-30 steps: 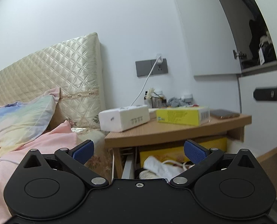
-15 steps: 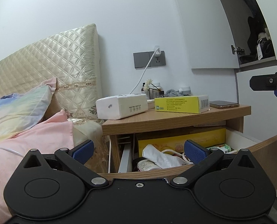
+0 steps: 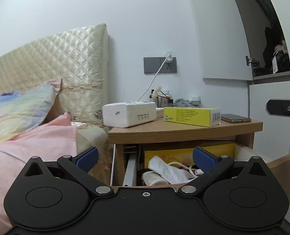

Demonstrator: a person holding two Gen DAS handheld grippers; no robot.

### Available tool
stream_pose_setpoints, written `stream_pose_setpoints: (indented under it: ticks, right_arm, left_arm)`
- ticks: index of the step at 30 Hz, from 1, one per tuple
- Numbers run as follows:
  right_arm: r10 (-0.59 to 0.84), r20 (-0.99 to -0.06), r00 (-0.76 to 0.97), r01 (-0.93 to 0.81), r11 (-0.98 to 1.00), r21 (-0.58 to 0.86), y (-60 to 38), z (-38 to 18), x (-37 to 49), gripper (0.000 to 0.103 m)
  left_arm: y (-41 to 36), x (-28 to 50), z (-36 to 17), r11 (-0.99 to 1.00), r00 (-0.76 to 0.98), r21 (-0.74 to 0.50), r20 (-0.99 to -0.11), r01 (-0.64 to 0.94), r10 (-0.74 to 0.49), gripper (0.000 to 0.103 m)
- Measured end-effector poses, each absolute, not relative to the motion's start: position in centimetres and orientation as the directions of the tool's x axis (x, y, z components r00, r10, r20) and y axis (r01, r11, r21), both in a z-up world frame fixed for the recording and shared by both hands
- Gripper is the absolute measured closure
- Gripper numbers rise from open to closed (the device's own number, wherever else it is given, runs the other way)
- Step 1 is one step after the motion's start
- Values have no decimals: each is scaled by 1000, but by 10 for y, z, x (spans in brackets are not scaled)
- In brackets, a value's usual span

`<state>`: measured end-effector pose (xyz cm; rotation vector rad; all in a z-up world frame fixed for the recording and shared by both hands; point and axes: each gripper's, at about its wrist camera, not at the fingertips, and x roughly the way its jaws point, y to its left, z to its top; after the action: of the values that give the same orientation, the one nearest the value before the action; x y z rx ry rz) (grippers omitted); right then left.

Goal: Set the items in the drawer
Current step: 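Reach the right tool toward the yellow medicine box on the nightstand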

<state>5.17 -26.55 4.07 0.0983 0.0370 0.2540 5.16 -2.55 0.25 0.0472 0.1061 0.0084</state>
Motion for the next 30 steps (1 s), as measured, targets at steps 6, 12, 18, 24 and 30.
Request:
stream_pose_setpoints:
  ticks: [6,12,18,24,30]
  right_arm:
    - [206,-29,978,-201,971,129,-276,38,56,0]
    - [186,-49,981,-176,971,160,-275,34,62,0]
    - [200,-48,979,-192,971,144,-270,33,62,0]
    - [194,-44,980,-185,971,148,-274,34,58,0]
    - [187,-44,981,-178,971,159,-279,35,56,0]
  left_arm:
    - [-32,49,-5,998,992,66,-126,18,-9,1]
    - [-29,47,-4,998,993,54,-116,18,-11,1]
    - [-26,47,-3,999,993,47,-116,9,-3,1]
    - [-24,50,-5,999,992,46,-127,-3,9,1]
    - [-18,52,-7,999,990,34,-137,-25,29,1]
